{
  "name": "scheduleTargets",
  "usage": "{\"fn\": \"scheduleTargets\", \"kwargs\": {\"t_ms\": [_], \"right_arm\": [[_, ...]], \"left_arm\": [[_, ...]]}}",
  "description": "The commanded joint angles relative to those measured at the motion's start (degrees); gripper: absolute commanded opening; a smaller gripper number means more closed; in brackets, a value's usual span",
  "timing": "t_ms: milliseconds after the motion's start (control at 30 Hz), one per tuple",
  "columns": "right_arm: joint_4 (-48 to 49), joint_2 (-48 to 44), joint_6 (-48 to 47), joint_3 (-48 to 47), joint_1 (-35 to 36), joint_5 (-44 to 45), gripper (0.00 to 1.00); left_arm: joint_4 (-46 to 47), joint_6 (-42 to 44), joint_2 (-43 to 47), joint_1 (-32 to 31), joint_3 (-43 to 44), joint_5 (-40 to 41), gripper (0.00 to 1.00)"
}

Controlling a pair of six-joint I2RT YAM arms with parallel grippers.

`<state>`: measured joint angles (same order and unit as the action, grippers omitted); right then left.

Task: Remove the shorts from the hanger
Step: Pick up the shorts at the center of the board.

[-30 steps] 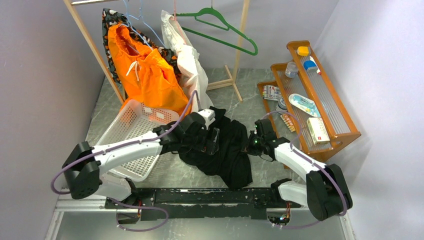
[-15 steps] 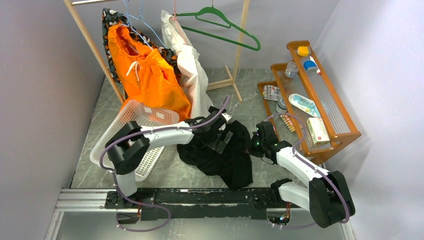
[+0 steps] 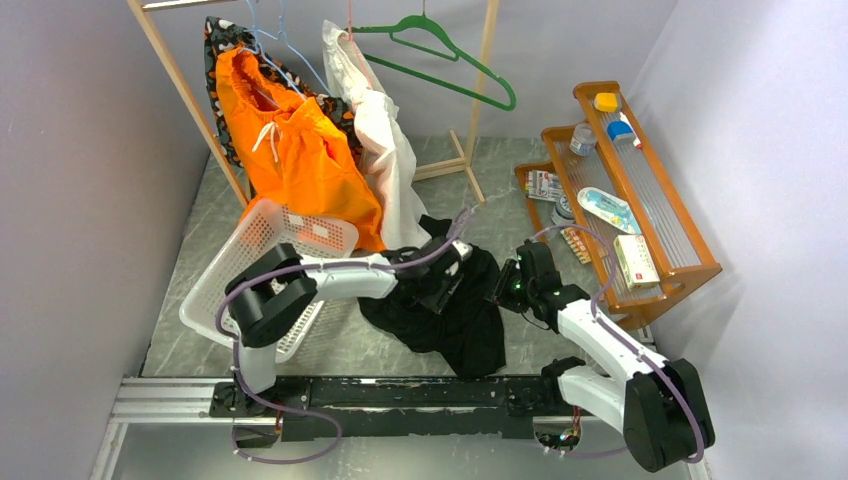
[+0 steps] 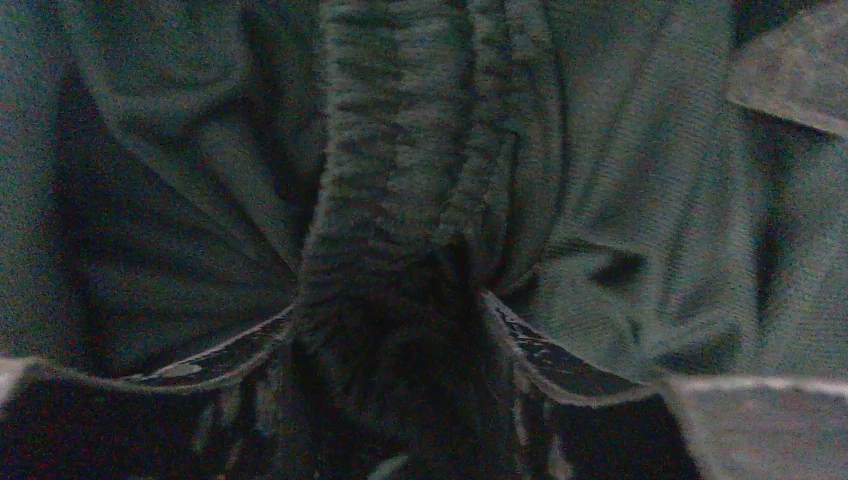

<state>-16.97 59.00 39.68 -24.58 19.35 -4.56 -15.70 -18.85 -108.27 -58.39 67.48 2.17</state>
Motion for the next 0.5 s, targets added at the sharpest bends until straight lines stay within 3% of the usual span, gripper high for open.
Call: {"fn": "scheduleTargets", "kwargs": {"t_ms": [0,67,100,233,467], "right_arm": [[0.46,-2.61,0.27,-0.66,-0.02,0.34,0.35],[-1.38,-4.38,0.67,-1.51,-0.01,2.71,0.38],[-2.11,-5.33,0.86,-1.91,-0.01,3.71,0.42],[-4.89,-9.90,2.30,-2.99,0.03,7.81,0.52],[-6.55,-17.11,3.99,-3.43,-0.07,10.48,0.63]], "left_arm": [[-3.98,-8.65,-3.57,-7.58,-4.13,5.72,0.36],[-3.85,-11.75,-0.88,-8.42,-5.93,8.33,0.11],[-3.45,-12.68,1.29,-8.47,-6.88,8.82,0.08],[-1.35,-11.30,13.51,-10.05,-8.92,11.86,0.07],[-8.56,-14.65,30.73,-10.90,-7.51,25.70,0.07]]}}
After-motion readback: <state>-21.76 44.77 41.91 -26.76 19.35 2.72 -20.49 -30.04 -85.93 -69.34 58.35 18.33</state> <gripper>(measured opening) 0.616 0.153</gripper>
